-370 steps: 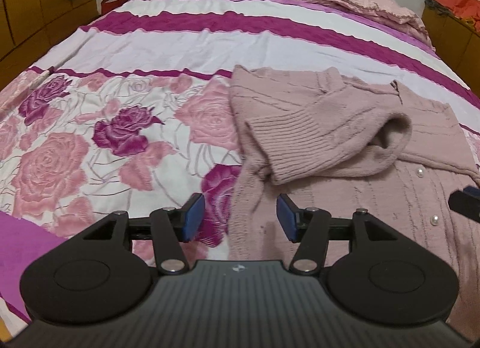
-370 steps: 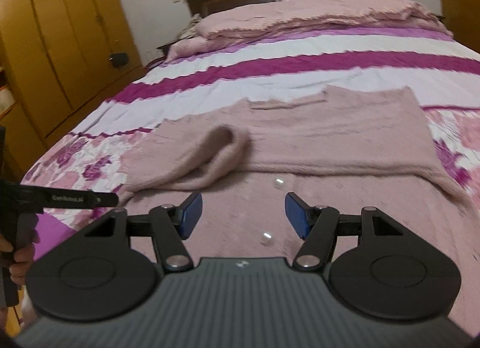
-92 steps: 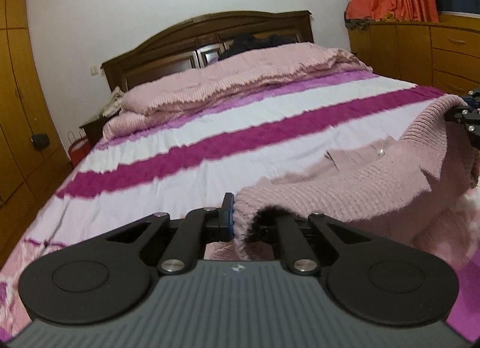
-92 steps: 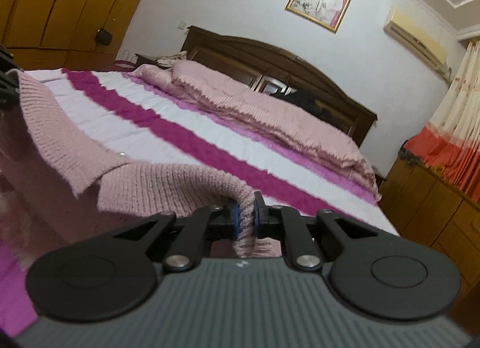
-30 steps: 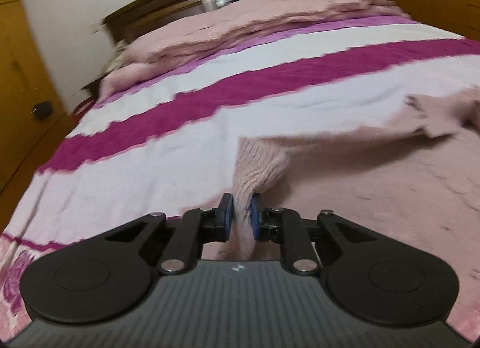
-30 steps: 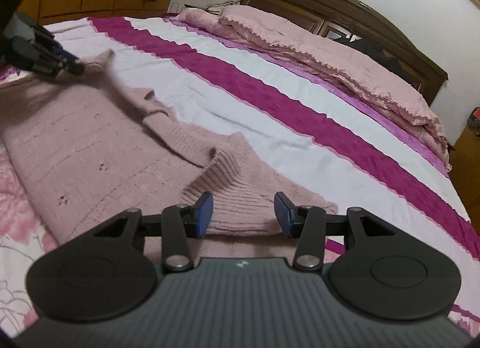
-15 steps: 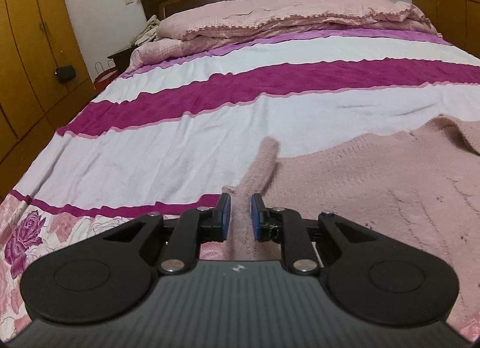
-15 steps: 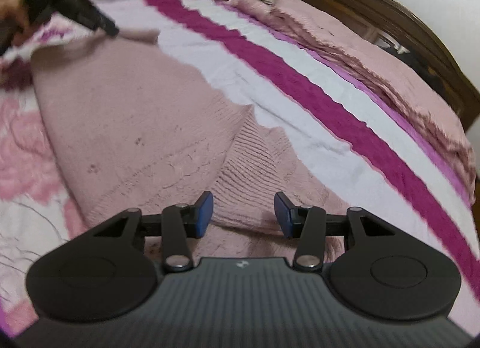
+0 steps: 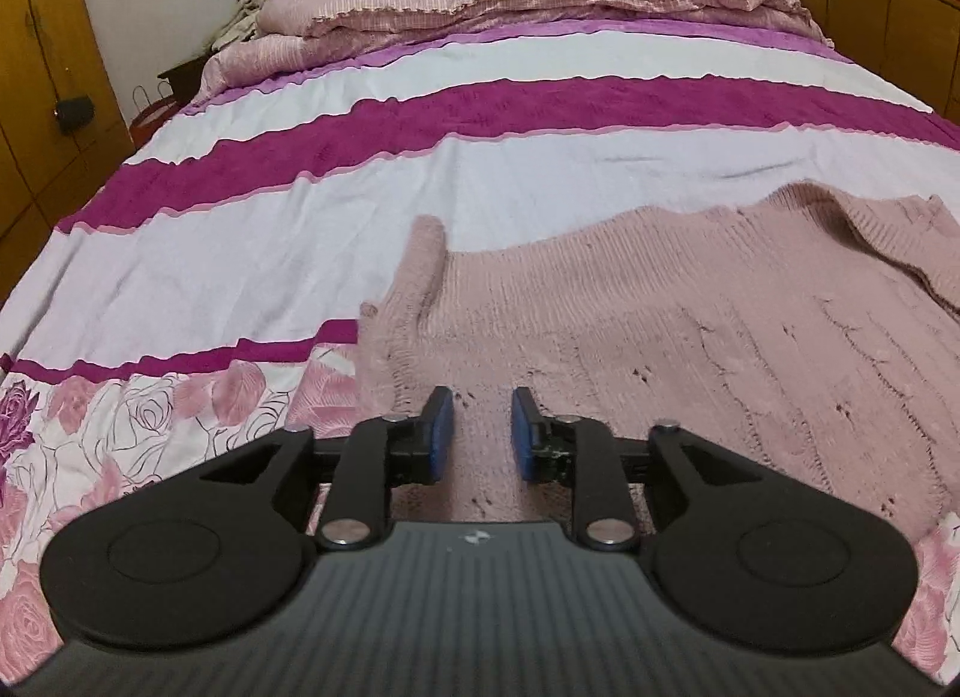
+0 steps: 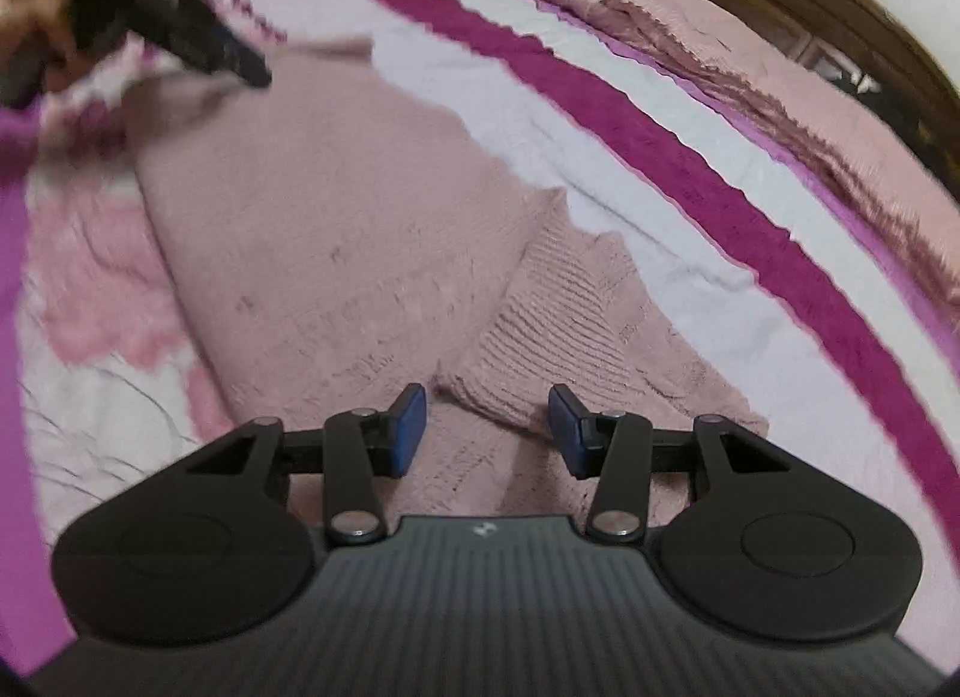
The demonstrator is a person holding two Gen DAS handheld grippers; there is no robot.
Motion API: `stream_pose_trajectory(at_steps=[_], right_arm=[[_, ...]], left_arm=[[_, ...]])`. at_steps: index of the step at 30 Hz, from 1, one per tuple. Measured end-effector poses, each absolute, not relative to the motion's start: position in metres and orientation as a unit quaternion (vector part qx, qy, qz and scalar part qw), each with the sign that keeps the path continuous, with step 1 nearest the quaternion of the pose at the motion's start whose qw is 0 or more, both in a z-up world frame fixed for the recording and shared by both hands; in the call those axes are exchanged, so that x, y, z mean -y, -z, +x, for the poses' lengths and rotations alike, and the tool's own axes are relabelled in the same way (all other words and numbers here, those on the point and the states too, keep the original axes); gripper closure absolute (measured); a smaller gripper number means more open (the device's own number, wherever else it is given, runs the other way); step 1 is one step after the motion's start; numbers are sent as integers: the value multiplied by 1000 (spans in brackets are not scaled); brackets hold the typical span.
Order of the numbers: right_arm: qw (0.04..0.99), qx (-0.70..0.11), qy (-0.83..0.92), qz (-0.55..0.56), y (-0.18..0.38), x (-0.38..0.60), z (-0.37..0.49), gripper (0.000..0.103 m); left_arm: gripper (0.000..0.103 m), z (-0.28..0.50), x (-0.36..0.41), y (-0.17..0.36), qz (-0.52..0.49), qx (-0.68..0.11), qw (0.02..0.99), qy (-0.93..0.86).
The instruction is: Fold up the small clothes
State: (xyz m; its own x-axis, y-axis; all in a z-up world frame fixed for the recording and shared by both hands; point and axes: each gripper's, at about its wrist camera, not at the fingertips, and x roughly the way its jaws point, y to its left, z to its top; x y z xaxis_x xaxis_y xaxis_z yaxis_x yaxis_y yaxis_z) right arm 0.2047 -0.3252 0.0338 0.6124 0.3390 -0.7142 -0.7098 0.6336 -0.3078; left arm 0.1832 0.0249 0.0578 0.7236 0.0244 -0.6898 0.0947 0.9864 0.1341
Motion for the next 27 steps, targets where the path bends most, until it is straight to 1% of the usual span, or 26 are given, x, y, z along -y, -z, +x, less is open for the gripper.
stream_pose_trajectory(at_steps=[2, 3, 4, 5, 8, 11, 13, 14, 16, 18, 22, 23, 25, 26, 27], right_arm=[[858, -310, -300, -280, -27, 323, 210, 57], [864, -312, -295, -263, -27, 324, 215, 65], [872, -309, -290, -244, -27, 325, 217, 80], [885, -297, -275, -231, -29, 325, 218, 91], [912, -255, -235, -219, -40, 327, 221, 91], [930, -251, -190, -190, -45, 337, 241, 91], [938, -264, -143, -175, -41, 346, 259, 91], [940, -275, -118, -162, -38, 350, 268, 89], [942, -298, -78, -133, -28, 360, 287, 88], [939, -321, -50, -109, -19, 369, 298, 84], [943, -319, -35, -87, -11, 373, 300, 82], [945, -315, -30, -80, -14, 373, 298, 80], [953, -297, -17, -57, -24, 374, 290, 68], [958, -282, -8, -45, -31, 375, 282, 54], [963, -266, -5, -36, -38, 376, 275, 48]], left_arm=[[66, 183, -23, -57, 87, -371, 925, 16], [64, 184, -23, -57, 91, -370, 924, 16], [62, 184, -23, -58, 95, -370, 924, 16], [61, 184, -22, -58, 97, -370, 924, 15], [57, 186, -25, -58, 98, -370, 924, 14], [56, 188, -27, -56, 89, -371, 924, 11], [55, 190, -28, -56, 84, -371, 925, 8], [55, 190, -28, -55, 84, -371, 925, 8], [54, 190, -27, -54, 85, -371, 925, 7], [53, 191, -27, -54, 86, -371, 925, 7], [52, 193, -31, -56, 75, -371, 925, 6], [52, 193, -32, -57, 72, -371, 926, 7], [52, 194, -33, -59, 73, -367, 927, 6], [52, 196, -33, -61, 75, -364, 929, 6], [52, 198, -33, -62, 77, -360, 930, 6]])
